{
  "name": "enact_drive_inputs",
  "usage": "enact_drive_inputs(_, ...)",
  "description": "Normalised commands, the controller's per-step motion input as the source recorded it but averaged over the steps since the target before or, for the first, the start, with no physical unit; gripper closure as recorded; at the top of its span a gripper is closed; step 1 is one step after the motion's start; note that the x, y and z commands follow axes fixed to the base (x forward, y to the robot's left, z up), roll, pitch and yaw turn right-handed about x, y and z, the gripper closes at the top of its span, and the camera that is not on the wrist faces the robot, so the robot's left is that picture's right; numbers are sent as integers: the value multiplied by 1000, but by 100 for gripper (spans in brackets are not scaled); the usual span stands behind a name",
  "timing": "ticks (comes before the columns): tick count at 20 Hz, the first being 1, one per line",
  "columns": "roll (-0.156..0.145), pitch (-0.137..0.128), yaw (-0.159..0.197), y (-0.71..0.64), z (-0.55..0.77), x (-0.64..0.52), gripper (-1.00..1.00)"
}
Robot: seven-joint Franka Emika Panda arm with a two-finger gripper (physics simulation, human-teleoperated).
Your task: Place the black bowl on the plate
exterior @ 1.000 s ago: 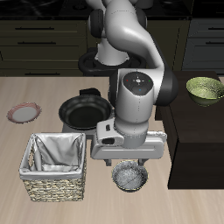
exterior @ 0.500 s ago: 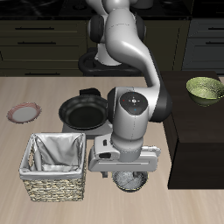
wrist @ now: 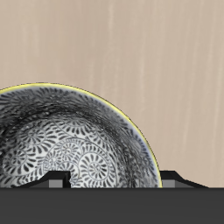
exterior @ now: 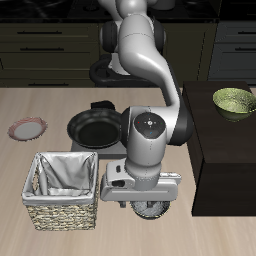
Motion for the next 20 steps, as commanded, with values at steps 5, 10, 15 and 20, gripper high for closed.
enact_drive_inputs(5, -2, -40, 24, -30, 303, -61, 100)
enact_drive_inputs(10, 35, -59, 0, 150, 364, -88, 100)
enact_drive_inputs(15, 32, -42, -15, 202, 320, -121, 100)
enact_drive_inputs(20, 17, -39, -9, 19, 352, -214, 100)
